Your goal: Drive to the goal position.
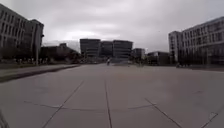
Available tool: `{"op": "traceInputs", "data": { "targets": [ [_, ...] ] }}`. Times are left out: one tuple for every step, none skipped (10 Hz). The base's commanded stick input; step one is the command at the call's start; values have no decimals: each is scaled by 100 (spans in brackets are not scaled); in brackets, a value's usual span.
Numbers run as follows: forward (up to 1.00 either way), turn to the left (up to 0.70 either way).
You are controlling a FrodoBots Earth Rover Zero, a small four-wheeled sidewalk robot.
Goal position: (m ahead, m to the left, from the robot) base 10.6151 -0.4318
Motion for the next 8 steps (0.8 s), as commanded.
{"op": "traceInputs", "data": {
  "targets": [
    [70,0],
    [70,0],
    [70,0],
    [70,0],
    [70,0],
    [70,0],
    [70,0],
    [70,0]
  ]
}}
